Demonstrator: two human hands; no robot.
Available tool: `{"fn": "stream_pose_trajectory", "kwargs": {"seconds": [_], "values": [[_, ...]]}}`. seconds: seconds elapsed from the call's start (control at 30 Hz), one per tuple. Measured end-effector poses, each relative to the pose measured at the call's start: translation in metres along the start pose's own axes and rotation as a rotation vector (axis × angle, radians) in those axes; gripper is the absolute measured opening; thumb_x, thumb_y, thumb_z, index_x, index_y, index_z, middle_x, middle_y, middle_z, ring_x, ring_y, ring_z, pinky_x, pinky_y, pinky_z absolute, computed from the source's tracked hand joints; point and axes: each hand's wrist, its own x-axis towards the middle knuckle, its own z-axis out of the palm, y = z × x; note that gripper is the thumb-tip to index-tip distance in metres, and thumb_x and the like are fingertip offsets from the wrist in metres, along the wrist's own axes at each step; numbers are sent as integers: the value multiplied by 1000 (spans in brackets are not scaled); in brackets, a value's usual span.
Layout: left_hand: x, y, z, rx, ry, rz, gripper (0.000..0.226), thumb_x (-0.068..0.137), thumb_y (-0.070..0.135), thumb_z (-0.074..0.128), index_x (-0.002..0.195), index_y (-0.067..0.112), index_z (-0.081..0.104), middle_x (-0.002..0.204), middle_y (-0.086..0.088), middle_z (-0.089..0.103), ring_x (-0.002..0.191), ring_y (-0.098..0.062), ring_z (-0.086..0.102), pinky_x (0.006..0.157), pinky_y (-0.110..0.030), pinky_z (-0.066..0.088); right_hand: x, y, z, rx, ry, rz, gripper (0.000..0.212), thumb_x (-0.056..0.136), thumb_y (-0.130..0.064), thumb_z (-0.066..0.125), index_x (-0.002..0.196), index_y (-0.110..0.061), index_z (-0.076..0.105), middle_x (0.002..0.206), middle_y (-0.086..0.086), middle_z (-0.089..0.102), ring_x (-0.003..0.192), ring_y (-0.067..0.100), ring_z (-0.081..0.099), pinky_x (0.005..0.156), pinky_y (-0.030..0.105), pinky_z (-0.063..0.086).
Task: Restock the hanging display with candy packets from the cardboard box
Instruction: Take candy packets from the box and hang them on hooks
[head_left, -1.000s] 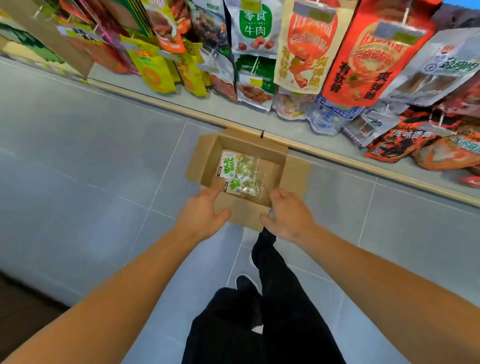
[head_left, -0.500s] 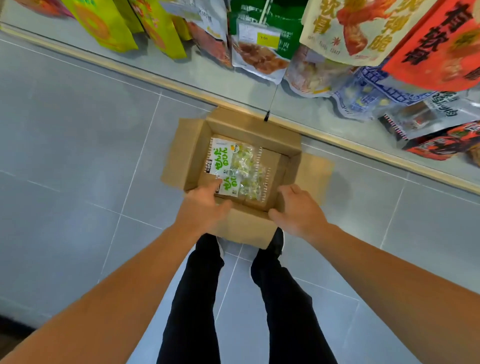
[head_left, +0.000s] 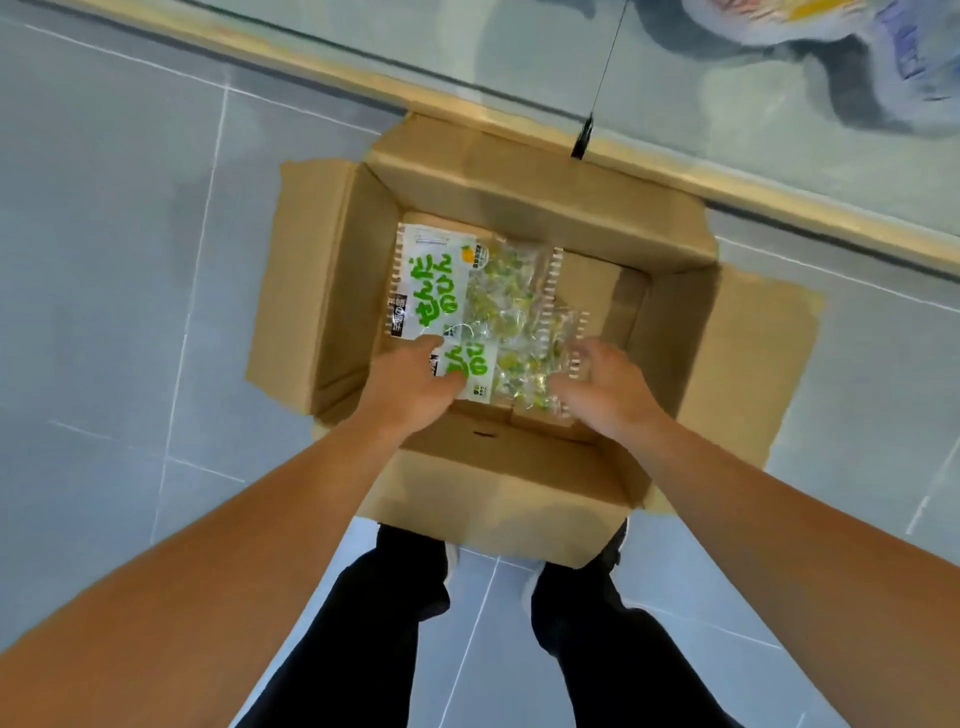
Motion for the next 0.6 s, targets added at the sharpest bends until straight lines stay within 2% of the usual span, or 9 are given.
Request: {"fn": "stream_pose_trajectory", "kwargs": {"seconds": [0.07,0.13,0.2,0.3,0.37,0.4,0.43,0.5,0.6], "values": [[26,-3,15,-2,-45,12,63,93,36,57,150,20,35,135,-7,58,103,-18,58,85,-24,40,30,2,4,184,-2,96,54,91,-34,64,140,-22,45,137,-2,51,122,23,54,91,33,46],[52,-10,33,-51,-75,14,63,94,37,56,150,19,34,145,-3,49,120,-18,52,100,-28,42,65,4,13,354,38,195,37,91,-32,66,125,-22,54,124,-1,56,115,21,56,91,32,47],[71,-17,46,-156,-91,-23,62,93,37,57,149,18,36,150,-2,44,134,-21,44,110,-36,38,89,2,22,452,69,250,32,91,-30,65,120,-19,56,115,1,58,108,20,57,98,35,49],[91,-26,58,-406,-78,-179,49,89,37,62,134,19,53,137,-3,55,124,-25,54,107,-43,44,115,0,39,547,54,331,34,89,-31,68,118,-17,57,108,1,62,96,15,62,93,36,55],[96,-31,63,-619,-71,-288,24,89,35,64,109,21,60,119,-4,62,111,-25,62,99,-42,51,121,-4,47,634,59,343,17,90,-22,68,103,-12,62,88,2,61,75,11,59,79,28,56],[99,-30,63,-728,-76,-333,20,91,33,64,105,20,58,114,-4,63,104,-22,65,95,-39,53,123,-8,49,666,65,338,11,91,-16,67,100,-11,65,80,3,60,65,11,55,70,27,53],[100,-29,63,-834,-75,-378,23,92,33,64,107,18,57,113,-4,63,100,-20,66,91,-36,55,123,-8,50,687,70,328,10,92,-13,66,101,-10,66,75,3,59,59,11,51,64,27,49],[104,-29,61,-1049,-65,-461,32,91,35,66,112,13,56,112,-6,64,99,-21,67,87,-35,58,122,-8,51,693,88,298,13,93,-12,66,107,-11,67,74,2,59,56,11,48,61,27,47],[106,-28,57,-1363,-43,-540,38,88,34,70,114,10,58,113,-12,65,103,-28,67,91,-41,56,108,-4,47,746,9,262,11,95,-9,62,106,-10,65,77,0,56,59,10,45,61,25,47]]}}
